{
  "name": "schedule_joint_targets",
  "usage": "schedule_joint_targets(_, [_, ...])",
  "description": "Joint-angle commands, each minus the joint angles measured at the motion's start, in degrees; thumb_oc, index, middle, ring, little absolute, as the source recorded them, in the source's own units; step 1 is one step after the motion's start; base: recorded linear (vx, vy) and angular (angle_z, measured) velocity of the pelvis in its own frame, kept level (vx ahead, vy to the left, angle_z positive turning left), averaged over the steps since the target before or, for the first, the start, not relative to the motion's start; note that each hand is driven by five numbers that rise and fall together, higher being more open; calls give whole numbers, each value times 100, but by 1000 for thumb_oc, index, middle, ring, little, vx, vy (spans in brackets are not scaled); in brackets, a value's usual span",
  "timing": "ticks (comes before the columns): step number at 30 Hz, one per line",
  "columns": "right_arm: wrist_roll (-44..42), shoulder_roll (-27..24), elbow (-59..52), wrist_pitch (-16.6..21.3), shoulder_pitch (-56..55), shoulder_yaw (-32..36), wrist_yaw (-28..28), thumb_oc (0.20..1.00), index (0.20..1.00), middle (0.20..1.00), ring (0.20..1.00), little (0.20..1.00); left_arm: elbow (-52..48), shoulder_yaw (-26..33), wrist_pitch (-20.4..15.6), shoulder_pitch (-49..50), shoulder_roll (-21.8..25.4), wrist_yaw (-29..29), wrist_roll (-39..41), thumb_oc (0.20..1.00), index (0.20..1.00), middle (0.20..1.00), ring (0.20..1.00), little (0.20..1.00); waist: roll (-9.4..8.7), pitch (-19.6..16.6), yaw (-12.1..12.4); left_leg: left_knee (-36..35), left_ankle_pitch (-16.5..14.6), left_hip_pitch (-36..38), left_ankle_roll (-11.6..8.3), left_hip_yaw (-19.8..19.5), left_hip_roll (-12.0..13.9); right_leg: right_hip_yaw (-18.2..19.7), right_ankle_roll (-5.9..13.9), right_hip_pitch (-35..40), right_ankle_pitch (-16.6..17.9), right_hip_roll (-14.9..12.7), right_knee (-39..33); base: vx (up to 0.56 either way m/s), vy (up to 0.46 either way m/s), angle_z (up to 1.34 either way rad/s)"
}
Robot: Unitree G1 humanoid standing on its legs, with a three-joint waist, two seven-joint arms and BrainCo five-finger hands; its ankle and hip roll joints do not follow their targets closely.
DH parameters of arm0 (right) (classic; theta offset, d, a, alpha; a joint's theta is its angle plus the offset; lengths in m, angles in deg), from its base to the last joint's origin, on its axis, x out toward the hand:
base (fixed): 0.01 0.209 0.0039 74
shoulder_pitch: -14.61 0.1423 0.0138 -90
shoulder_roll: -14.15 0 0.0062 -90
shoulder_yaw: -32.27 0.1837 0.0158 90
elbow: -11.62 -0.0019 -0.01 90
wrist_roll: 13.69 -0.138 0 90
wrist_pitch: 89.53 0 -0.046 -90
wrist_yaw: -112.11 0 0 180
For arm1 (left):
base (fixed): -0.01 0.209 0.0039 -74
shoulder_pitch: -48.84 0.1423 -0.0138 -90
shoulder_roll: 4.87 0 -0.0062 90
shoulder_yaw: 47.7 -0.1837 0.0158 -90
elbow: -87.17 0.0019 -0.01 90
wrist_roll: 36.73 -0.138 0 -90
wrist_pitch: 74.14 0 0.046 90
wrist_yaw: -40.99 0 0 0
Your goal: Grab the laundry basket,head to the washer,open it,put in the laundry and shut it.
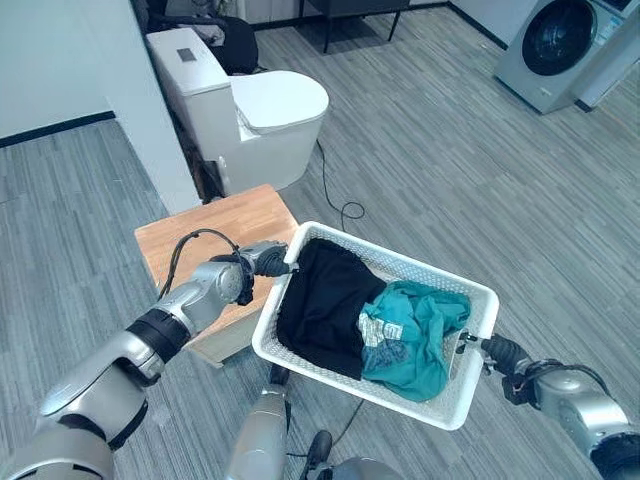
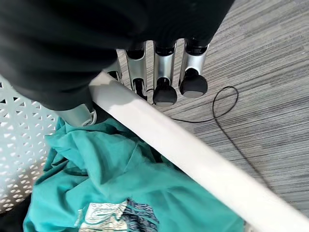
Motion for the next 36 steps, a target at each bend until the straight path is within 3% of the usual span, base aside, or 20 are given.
schedule_joint_targets(1, [-595, 16, -680, 614, 930, 212, -272, 200, 200, 200, 200, 200, -70, 327, -212, -589, -84, 308, 30, 200, 200, 200, 200, 200, -312, -624, 181, 303, 49, 39, 548, 33, -394, 266, 499, 182, 160, -25, 778, 424, 137, -71])
schedule_joint_targets(2, [-594, 20, -678, 615, 933, 209, -272, 200, 200, 200, 200, 200, -73, 326, -211, -588, -79, 307, 31, 200, 200, 200, 200, 200, -321, -620, 191, 308, 39, 45, 554, 48, -398, 278, 506, 180, 148, -37, 794, 395, 158, -61])
schedule_joint_targets(4, [-338, 182, -518, 600, 1057, 163, -294, 200, 200, 200, 200, 200, -138, 369, -195, -485, -7, 303, 10, 200, 200, 200, 200, 200, -291, -634, 152, 366, -308, 459, 857, 279, -546, 304, 940, -165, 951, -383, 2246, 451, 209, -36])
schedule_joint_targets(5, [-179, 288, -445, 554, 1175, 132, -319, 200, 200, 200, 200, 200, -145, 444, -150, -419, 7, 358, 41, 200, 200, 200, 200, 200, -125, -590, 46, 332, -458, 733, 1023, 347, -499, 256, 1115, -532, 1395, -514, 3351, 347, 196, -5])
schedule_joint_targets(6, [-89, 348, -352, 544, 1273, 78, -321, 200, 200, 200, 200, 200, -151, 502, -114, -381, 10, 386, 81, 200, 200, 200, 200, 200, -20, -530, -7, 337, -508, 841, 1101, 433, -466, 134, 1174, -810, 1504, -634, 3926, 444, 248, -12])
schedule_joint_targets(7, [109, 499, -144, 551, 1430, 4, -297, 200, 200, 200, 200, 200, -194, 678, -76, -266, 40, 462, 140, 200, 200, 200, 200, 200, 134, -500, -41, 238, -628, 1166, 1173, 571, -437, -398, 1187, -996, 1443, -1056, 4305, 316, 184, -23])
schedule_joint_targets(8, [168, 527, -94, 518, 1477, 1, -321, 200, 200, 200, 200, 200, -243, 692, -48, -251, 67, 445, 153, 200, 200, 200, 200, 200, 187, -489, -49, 183, -631, 1284, 1188, 574, -441, -596, 1167, -1035, 1366, -1209, 4310, 511, 164, -20])
schedule_joint_targets(9, [377, 584, 130, 477, 1735, -151, -346, 200, 200, 200, 200, 200, -375, 755, -16, -187, 217, 430, 230, 200, 200, 200, 200, 200, 335, -528, 22, -34, -771, 1609, 1091, 675, -386, -990, 1068, -1156, 853, -1612, 3790, 408, 10, -20])
schedule_joint_targets(10, [413, 638, 252, 457, 1854, -208, -325, 200, 200, 200, 200, 200, -423, 749, -3, -215, 311, 408, 247, 200, 200, 200, 200, 200, 444, -531, 65, -95, -784, 1712, 1023, 673, -302, -1101, 989, -1183, 719, -1749, 3484, 336, -49, 4])
schedule_joint_targets(11, [404, 666, 239, 467, 1830, -178, -322, 200, 200, 200, 200, 200, -433, 761, -20, -222, 322, 419, 255, 200, 200, 200, 200, 200, 500, -505, 66, -101, -706, 1687, 1007, 703, -242, -1130, 885, -1221, 770, -1783, 3315, 104, -125, -8])
schedule_joint_targets(14, [374, 698, 149, 481, 1676, -32, -306, 200, 200, 200, 200, 200, -375, 732, -42, -354, 275, 488, 184, 200, 200, 200, 200, 200, 539, -485, 13, -66, -737, 1668, 945, 632, -206, -770, 896, -1207, 925, -1905, 2848, 32, -134, 45])
schedule_joint_targets(16, [337, 728, 142, 506, 1655, -4, -303, 200, 200, 200, 200, 200, -276, 668, -90, -521, 222, 539, 198, 200, 200, 200, 200, 200, 479, -545, 36, 8, -769, 1579, 856, 621, -174, -441, 929, -875, 1037, -1856, 1931, 1, -276, 111])
schedule_joint_targets(19, [317, 767, 159, 528, 1626, -26, -265, 200, 200, 200, 200, 200, -223, 662, -147, -533, 201, 572, 242, 200, 200, 200, 200, 200, 354, -669, 183, 50, -690, 1411, 718, 663, -89, -374, 971, -424, 1027, -1673, 922, -51, -248, -13])
schedule_joint_targets(20, [318, 767, 158, 528, 1625, -25, -265, 200, 200, 200, 200, 200, -223, 661, -147, -533, 201, 572, 242, 200, 200, 200, 200, 200, 356, -667, 185, 50, -690, 1413, 717, 664, -86, -375, 970, -418, 1033, -1670, 912, -111, -318, -33])
schedule_joint_targets(21, [289, 796, 185, 567, 1584, -29, -223, 200, 200, 200, 200, 200, -200, 676, -177, -509, 190, 562, 250, 200, 200, 200, 200, 200, 288, -698, 253, 44, -578, 1334, 590, 688, 35, -350, 986, -227, 929, -1465, 526, -101, -278, -21])
schedule_joint_targets(25, [184, 776, 76, 589, 1381, 76, -152, 200, 200, 200, 200, 200, -159, 663, -189, -495, 129, 585, 289, 200, 200, 200, 200, 200, 259, -708, 206, -7, -412, 1329, 436, 589, 202, -387, 866, -71, 695, -1189, 319, -133, -296, -53])
schedule_joint_targets(26, [52, 714, -8, 632, 1249, 195, -99, 200, 200, 200, 200, 200, -153, 638, -186, -527, 63, 601, 261, 200, 200, 200, 200, 200, 241, -702, 147, -22, -274, 1313, 331, 488, 312, -428, 759, 28, 572, -1007, 209, -142, -252, -79])
schedule_joint_targets(31, [-73, 580, -86, 695, 1136, 311, -3, 200, 200, 200, 200, 200, -77, 532, -161, -633, -110, 604, 272, 200, 200, 200, 200, 200, 210, -682, 45, -27, -28, 1271, 165, 351, 538, -474, 582, 160, 489, -690, -4, -147, -264, -45])
schedule_joint_targets(32, [-145, 554, -99, 718, 1120, 324, 38, 200, 200, 200, 200, 200, -40, 489, -148, -659, -191, 604, 291, 200, 200, 200, 200, 200, 205, -687, 18, -47, 117, 1279, 84, 286, 685, -468, 482, 225, 452, -504, -85, -118, -232, -4])
schedule_joint_targets(36, [-284, 559, -156, 733, 1136, 280, 103, 200, 200, 200, 200, 200, -11, 421, -126, -695, -285, 591, 374, 200, 200, 200, 200, 200, 194, -635, -9, 133, 409, 1196, -45, 134, 1026, -326, 283, 305, 391, -210, -171, -115, -238, -1])
